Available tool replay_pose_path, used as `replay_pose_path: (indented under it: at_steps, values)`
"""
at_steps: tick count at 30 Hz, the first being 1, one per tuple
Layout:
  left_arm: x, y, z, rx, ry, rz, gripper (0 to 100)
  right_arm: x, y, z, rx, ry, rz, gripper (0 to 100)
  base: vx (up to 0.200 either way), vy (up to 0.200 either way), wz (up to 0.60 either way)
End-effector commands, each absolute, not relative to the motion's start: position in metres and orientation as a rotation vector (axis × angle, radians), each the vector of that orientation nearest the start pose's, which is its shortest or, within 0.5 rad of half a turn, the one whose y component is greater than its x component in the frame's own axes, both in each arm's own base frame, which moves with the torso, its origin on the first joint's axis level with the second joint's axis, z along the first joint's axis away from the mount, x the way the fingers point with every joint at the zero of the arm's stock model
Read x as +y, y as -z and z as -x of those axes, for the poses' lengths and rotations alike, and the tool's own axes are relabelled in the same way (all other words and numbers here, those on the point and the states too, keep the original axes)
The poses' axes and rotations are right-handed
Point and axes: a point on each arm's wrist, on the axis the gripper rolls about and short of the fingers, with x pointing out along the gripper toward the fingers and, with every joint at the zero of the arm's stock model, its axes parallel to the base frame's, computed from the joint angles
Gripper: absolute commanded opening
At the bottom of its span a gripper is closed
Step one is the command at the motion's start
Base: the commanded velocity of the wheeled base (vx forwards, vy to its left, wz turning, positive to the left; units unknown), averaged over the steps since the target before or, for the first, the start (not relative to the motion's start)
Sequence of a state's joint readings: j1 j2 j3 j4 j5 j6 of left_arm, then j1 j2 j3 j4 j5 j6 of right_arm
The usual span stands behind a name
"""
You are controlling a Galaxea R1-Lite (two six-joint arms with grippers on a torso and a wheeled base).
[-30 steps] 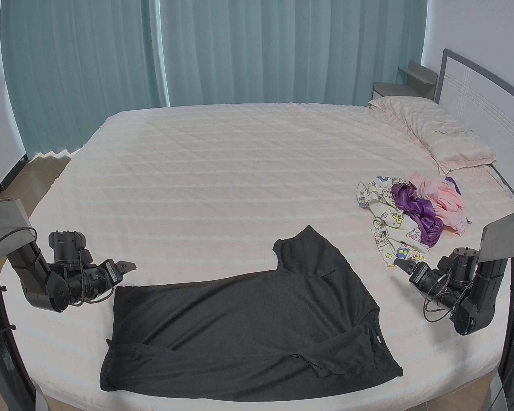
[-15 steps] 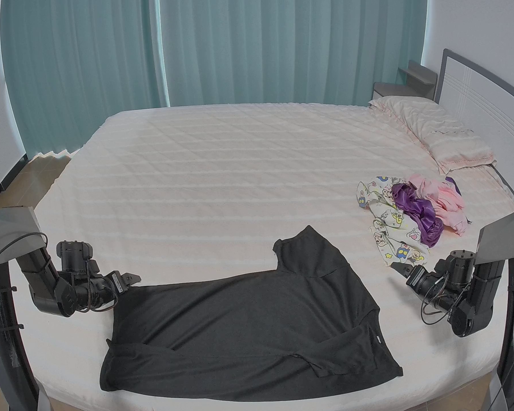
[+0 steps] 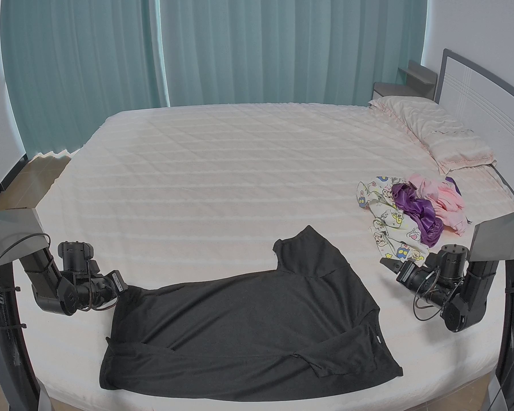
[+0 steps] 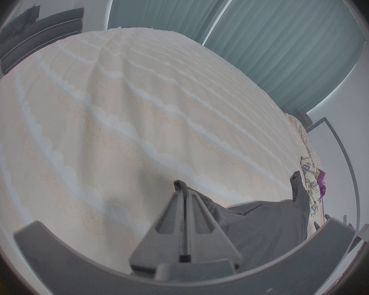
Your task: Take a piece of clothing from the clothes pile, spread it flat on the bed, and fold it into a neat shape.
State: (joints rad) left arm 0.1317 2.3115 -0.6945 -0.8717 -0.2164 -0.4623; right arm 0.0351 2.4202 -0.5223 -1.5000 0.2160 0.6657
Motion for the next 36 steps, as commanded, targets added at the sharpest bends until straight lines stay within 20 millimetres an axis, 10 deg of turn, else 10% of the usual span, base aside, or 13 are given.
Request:
replay_pose_path:
  at_steps: [1,9,20,35,36]
  values:
    - [0.045,0.026,-0.343,0.737,-0.105,0.577,0,0.041,0.017,-0.365,0.454,-0.184,-0.654,100,0.000,0.000,0.00]
    - [0.049,0.007,-0.345,0.667,-0.121,0.635,0,0.094,0.006,-0.413,0.530,-0.275,-0.602,100,0.000,0.000,0.00]
    - [0.051,0.005,-0.345,0.659,-0.124,0.638,0,0.102,0.029,-0.454,0.547,-0.303,-0.466,100,0.000,0.000,0.00]
    - [0.051,-0.001,-0.345,0.624,-0.130,0.675,0,0.126,0.040,-0.464,0.585,-0.353,-0.467,100,0.000,0.000,0.00]
    - [0.051,-0.001,-0.345,0.624,-0.130,0.675,0,0.128,0.044,-0.464,0.591,-0.358,-0.466,0,0.000,0.000,0.00]
